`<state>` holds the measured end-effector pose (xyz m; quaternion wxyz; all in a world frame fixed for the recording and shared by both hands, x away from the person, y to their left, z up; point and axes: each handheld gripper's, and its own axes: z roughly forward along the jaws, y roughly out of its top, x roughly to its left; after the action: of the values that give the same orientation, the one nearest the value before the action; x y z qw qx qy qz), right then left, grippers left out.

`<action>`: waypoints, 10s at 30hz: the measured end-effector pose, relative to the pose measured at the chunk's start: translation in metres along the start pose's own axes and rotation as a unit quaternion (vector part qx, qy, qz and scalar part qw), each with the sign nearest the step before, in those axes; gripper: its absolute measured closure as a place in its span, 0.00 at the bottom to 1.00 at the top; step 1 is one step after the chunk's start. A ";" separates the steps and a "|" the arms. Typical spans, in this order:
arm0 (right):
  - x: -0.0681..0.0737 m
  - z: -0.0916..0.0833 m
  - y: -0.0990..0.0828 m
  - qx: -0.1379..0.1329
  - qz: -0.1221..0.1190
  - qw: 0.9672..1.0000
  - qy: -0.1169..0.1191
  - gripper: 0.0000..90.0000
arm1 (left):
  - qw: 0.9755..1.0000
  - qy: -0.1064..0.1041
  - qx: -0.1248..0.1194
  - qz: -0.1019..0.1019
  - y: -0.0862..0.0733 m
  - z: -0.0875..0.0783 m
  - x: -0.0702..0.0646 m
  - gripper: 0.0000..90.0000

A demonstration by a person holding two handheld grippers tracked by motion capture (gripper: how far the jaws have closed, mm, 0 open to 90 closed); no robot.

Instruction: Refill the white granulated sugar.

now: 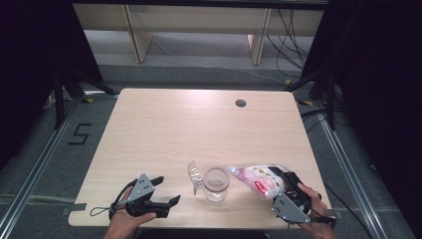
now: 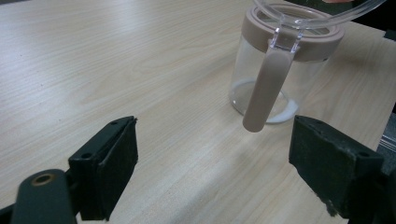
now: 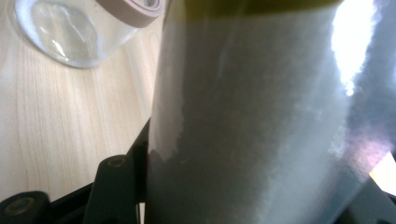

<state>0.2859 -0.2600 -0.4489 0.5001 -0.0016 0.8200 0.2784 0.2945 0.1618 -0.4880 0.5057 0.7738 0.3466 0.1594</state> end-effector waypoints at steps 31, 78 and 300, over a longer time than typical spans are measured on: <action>0.003 0.004 0.016 0.025 -0.107 0.994 -0.007 0.51 | 1.000 0.002 0.001 0.005 -0.001 -0.001 -0.001 0.17; 0.005 0.013 0.030 0.090 -0.235 0.968 -0.024 0.52 | 1.000 0.002 0.003 0.005 -0.002 -0.002 -0.001 0.17; -0.004 0.010 0.063 0.128 -0.397 0.908 -0.041 0.61 | 1.000 -0.001 0.000 0.010 -0.002 0.001 -0.003 0.17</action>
<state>0.2789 -0.2029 -0.4201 0.5980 -0.2514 0.7594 -0.0506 0.2922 0.1592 -0.4900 0.5043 0.7775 0.3385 0.1631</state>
